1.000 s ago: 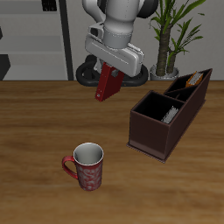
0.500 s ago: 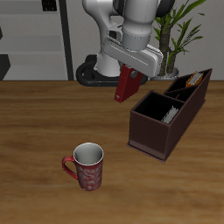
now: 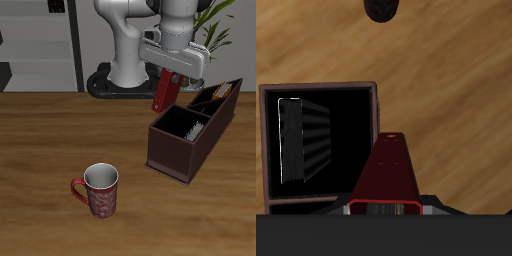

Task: Place the orange book into the left desk caddy's left compartment and place the striped book into the left desk caddy's right compartment and place the red book into the left desk caddy's right compartment

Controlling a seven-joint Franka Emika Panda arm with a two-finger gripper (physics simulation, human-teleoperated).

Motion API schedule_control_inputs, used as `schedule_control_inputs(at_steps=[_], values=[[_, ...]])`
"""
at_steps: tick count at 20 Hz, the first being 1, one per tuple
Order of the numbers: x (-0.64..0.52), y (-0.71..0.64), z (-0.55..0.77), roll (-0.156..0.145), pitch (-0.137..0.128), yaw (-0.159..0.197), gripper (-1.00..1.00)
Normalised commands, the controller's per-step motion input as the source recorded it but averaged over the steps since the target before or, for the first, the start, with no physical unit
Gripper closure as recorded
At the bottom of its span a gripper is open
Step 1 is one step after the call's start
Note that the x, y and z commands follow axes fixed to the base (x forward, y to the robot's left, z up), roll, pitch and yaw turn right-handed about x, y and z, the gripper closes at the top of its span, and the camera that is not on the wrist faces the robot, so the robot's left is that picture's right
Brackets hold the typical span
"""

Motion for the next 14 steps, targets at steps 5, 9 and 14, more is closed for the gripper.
schedule_control_inputs(at_steps=[5, 9, 14], values=[[0.13, 0.32, 0.20, 0.092, -0.054, 0.096, 1.00], [0.16, 0.07, 0.13, 0.027, 0.011, 0.011, 1.00], [0.10, 0.08, 0.11, 0.029, 0.027, -0.020, 1.00]])
